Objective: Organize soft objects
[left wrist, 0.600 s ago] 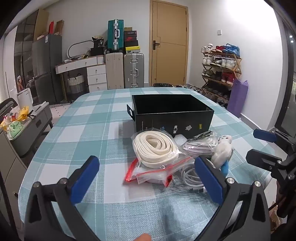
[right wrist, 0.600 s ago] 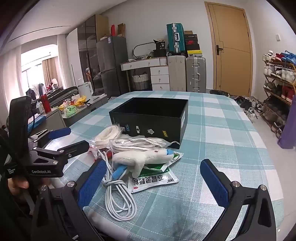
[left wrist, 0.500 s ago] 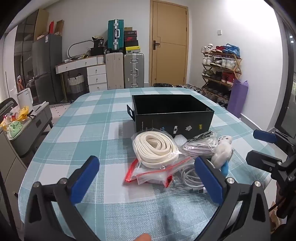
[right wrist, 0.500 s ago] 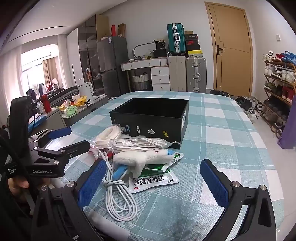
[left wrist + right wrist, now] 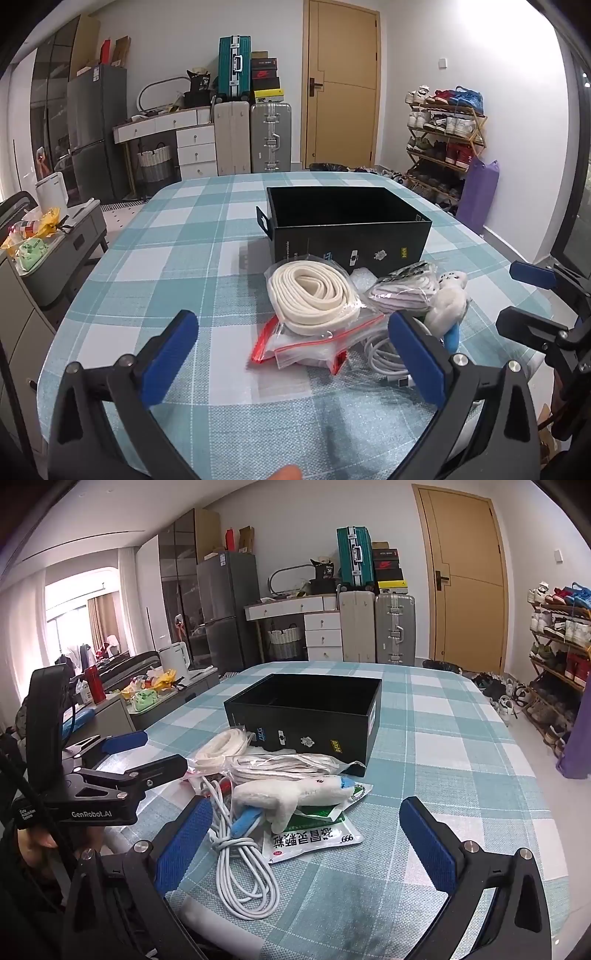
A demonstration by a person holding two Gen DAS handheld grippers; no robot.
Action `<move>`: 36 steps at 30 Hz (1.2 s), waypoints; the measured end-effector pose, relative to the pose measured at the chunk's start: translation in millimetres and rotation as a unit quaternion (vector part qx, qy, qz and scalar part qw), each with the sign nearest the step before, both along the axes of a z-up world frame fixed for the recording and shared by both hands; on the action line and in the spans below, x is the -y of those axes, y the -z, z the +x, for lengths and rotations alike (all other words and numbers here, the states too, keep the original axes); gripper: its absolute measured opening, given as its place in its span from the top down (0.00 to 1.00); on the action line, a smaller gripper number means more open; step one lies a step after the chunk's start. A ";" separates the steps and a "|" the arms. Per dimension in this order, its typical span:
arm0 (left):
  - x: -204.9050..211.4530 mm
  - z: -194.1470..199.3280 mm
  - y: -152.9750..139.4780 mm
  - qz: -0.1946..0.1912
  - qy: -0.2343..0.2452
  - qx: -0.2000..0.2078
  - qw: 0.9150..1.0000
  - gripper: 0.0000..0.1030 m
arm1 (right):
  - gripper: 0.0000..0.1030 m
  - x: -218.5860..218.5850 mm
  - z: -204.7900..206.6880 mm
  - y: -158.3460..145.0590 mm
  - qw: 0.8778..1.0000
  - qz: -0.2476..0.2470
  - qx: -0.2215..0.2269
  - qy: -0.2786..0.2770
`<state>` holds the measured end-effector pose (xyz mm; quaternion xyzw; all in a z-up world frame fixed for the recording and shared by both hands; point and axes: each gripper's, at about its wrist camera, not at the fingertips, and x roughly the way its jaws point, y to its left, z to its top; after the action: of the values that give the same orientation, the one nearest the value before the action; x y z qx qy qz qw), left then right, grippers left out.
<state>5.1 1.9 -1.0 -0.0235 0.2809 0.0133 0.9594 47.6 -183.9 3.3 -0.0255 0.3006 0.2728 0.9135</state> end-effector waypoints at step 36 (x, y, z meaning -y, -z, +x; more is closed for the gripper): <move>2.8 -1.7 -7.3 0.005 -0.003 0.006 1.000 0.00 | 0.00 4.3 -2.2 -6.5 1.000 0.009 0.002 -0.002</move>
<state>3.4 -0.9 6.3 -0.0200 0.2752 0.0171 0.9610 45.4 -188.1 9.9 -0.0186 0.2960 0.2774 0.9138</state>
